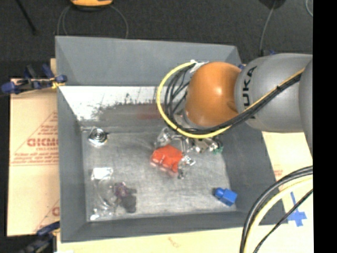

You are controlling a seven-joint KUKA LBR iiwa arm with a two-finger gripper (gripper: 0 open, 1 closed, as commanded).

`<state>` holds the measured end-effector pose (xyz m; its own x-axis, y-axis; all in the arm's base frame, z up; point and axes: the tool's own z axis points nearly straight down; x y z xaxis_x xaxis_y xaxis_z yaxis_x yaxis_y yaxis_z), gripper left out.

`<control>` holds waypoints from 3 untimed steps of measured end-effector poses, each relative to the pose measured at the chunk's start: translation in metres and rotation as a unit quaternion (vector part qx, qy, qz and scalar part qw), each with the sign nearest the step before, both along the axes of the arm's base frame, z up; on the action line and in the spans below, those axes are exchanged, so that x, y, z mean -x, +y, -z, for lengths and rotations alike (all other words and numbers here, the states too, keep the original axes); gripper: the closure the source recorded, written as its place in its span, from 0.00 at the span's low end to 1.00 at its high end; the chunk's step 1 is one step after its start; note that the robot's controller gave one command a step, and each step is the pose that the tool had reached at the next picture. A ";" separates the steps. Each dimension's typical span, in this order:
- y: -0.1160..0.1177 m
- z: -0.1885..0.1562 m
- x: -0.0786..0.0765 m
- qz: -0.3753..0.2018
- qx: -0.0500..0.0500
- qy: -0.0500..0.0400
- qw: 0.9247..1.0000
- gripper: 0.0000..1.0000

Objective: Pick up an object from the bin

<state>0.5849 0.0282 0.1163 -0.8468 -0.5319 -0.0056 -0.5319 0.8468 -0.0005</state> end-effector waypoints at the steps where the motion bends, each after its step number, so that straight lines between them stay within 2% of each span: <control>1: -0.005 0.031 -0.032 -0.010 0.000 -0.005 1.000 0.00; 2: -0.057 0.042 -0.066 -0.038 0.000 -0.003 0.999 0.00; 3: -0.054 0.039 -0.067 -0.038 -0.001 -0.007 0.999 1.00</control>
Offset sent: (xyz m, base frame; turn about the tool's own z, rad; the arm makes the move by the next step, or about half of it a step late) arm 0.0268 -0.0059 -0.0353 -0.0207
